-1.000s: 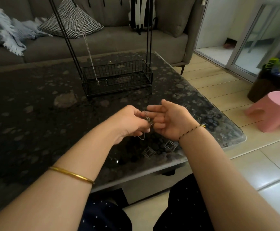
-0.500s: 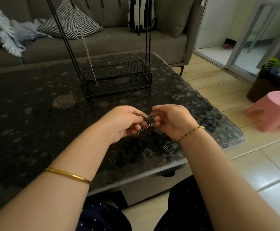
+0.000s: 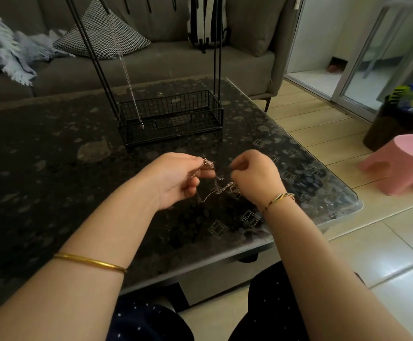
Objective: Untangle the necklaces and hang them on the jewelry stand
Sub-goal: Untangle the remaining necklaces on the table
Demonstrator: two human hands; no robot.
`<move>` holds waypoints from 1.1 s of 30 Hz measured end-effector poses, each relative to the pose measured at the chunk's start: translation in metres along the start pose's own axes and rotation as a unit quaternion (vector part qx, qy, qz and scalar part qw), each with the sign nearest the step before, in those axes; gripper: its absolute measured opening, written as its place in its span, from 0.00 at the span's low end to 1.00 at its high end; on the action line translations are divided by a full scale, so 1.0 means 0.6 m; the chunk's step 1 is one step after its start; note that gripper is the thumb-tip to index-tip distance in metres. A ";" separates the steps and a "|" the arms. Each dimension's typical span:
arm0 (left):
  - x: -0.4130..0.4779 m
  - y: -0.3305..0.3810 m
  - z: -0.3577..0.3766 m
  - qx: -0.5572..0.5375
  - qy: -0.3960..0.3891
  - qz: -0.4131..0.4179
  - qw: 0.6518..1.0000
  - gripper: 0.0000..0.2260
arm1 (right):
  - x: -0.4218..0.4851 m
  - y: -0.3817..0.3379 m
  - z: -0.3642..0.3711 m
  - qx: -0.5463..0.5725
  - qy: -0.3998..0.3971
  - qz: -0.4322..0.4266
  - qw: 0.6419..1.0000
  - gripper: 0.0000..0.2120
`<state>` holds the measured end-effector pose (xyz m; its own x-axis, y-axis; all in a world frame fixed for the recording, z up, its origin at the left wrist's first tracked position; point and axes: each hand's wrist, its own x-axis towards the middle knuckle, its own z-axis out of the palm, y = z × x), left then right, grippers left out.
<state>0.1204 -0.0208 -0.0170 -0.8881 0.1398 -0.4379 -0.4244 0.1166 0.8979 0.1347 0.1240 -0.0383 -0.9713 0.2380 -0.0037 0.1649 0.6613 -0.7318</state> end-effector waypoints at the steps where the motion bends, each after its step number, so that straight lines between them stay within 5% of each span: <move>1: 0.000 0.000 0.000 0.007 0.002 0.004 1.000 0.08 | -0.002 -0.004 -0.003 0.049 -0.003 -0.016 0.999 0.07; 5: 0.004 -0.002 -0.002 0.034 0.013 0.018 0.999 0.09 | -0.016 -0.021 -0.009 0.230 -0.127 -0.019 0.965 0.09; 11: 0.002 0.000 -0.004 0.041 0.022 0.020 0.999 0.11 | -0.010 -0.015 0.002 0.202 -0.056 -0.069 0.975 0.03; 23: -0.003 0.006 -0.011 0.062 0.034 0.051 0.996 0.06 | -0.008 -0.013 -0.005 0.304 -0.109 0.007 0.947 0.07; 33: -0.003 0.002 -0.012 0.075 0.015 0.052 0.996 0.06 | -0.011 -0.014 -0.007 0.309 -0.112 -0.029 0.944 0.09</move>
<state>0.1201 -0.0281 -0.0149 -0.9315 0.1294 -0.3399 -0.3014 0.2485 0.9206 0.1404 0.1197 -0.0291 -0.9989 0.0130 -0.0450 0.0462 0.1105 -0.9928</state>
